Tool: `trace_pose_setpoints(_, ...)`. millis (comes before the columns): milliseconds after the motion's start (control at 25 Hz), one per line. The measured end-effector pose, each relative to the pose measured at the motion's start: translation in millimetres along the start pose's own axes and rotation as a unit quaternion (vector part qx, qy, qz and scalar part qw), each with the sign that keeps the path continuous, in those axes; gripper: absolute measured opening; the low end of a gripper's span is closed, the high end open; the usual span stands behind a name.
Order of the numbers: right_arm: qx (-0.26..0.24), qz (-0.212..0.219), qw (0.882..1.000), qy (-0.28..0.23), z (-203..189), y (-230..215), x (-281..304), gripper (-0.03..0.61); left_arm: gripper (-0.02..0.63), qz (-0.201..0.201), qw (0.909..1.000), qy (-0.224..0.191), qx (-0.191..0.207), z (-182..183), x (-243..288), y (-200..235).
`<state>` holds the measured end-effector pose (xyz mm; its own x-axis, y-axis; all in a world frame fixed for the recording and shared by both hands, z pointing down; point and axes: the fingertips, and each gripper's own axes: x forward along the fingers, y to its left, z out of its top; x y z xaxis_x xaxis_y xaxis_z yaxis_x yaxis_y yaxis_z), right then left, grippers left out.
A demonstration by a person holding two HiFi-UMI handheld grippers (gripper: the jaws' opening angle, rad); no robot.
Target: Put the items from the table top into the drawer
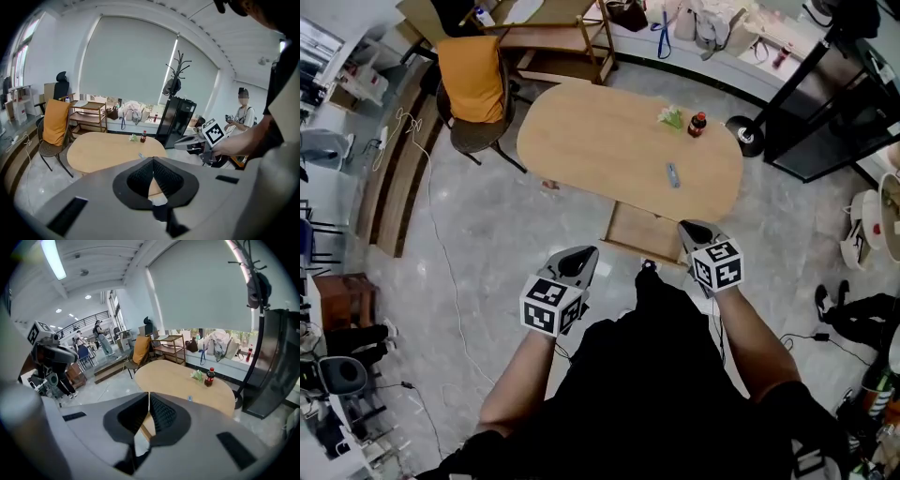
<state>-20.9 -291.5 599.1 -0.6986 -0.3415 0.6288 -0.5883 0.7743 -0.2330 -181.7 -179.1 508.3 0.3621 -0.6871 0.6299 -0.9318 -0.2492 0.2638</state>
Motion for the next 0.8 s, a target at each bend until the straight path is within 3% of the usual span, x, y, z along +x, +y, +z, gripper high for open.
trace_pose_setpoints(160,0.012,0.0,0.999,0.038,-15.3,-63.9,70.0,0.005,0.005,0.009,0.9994,0.033,-0.006,18.3,59.2,32.8)
trace_pose_setpoints(360,0.062,0.009,0.995,0.083,-58.4,-139.1,160.3,0.016,0.005,0.011,0.9958,0.087,-0.026,15.1,116.6,58.2)
trace_pose_setpoints(440,0.068,-0.001,0.991,0.119,-82.5,-165.8,193.7,0.111,0.005,0.014,0.9939,0.105,-0.031,10.9,134.6,67.6)
trace_pose_setpoints(640,0.05,-0.021,0.978,0.2,-128.8,-200.2,258.2,0.132,0.005,0.03,0.9888,0.139,-0.046,-5.7,168.7,90.3)
trace_pose_setpoints(800,0.023,-0.045,0.975,0.218,-137.9,-229.6,300.2,0.132,0.005,0.027,0.9857,0.156,-0.059,-18.8,193.4,94.9)
